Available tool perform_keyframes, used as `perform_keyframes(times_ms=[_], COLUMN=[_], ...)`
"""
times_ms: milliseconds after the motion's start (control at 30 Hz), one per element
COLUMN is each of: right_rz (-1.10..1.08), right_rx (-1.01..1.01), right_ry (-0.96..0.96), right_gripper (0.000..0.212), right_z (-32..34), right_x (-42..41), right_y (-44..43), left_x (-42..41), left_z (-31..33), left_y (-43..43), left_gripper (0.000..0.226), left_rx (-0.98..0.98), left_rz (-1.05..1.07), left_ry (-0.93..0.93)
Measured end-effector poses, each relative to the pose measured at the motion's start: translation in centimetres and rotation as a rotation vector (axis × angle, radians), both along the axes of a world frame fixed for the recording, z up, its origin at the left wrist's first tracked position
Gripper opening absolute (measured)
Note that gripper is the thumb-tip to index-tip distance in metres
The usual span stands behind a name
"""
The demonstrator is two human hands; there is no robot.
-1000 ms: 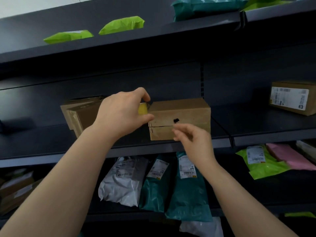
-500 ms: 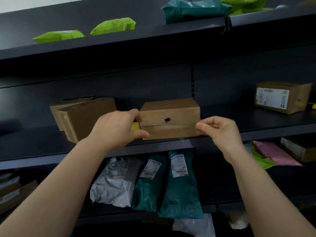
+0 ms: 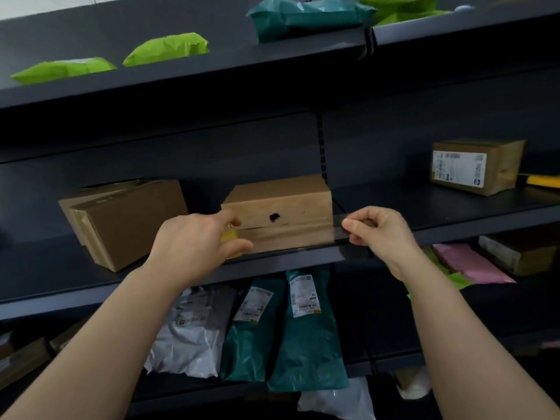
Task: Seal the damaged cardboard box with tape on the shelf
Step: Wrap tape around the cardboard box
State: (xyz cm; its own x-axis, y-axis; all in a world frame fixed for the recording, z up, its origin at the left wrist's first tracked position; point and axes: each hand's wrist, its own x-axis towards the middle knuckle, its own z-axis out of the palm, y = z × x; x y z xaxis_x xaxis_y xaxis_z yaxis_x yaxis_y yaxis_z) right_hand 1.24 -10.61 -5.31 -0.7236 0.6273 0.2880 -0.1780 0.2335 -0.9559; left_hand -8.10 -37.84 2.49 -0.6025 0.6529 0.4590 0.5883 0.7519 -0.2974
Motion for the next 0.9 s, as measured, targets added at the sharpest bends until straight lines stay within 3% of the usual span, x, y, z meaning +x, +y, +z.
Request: perform_keyframes(times_ms=[200,900], right_rz=[-0.094,-0.077], right_rx=[0.133,0.199], right_ry=[0.031,0.017], right_gripper=[0.007,0.013], right_z=[0.1,-0.6], right_x=[-1.0,-3.2], right_y=[0.1,1.3], left_x=[0.5,-0.7], left_z=[-1.1,-1.7], left_y=[1.8,3.4], left_gripper=[0.06,0.058], left_rx=[-0.034,0.009], left_rz=[0.142,0.204], left_ry=[0.267,0.225])
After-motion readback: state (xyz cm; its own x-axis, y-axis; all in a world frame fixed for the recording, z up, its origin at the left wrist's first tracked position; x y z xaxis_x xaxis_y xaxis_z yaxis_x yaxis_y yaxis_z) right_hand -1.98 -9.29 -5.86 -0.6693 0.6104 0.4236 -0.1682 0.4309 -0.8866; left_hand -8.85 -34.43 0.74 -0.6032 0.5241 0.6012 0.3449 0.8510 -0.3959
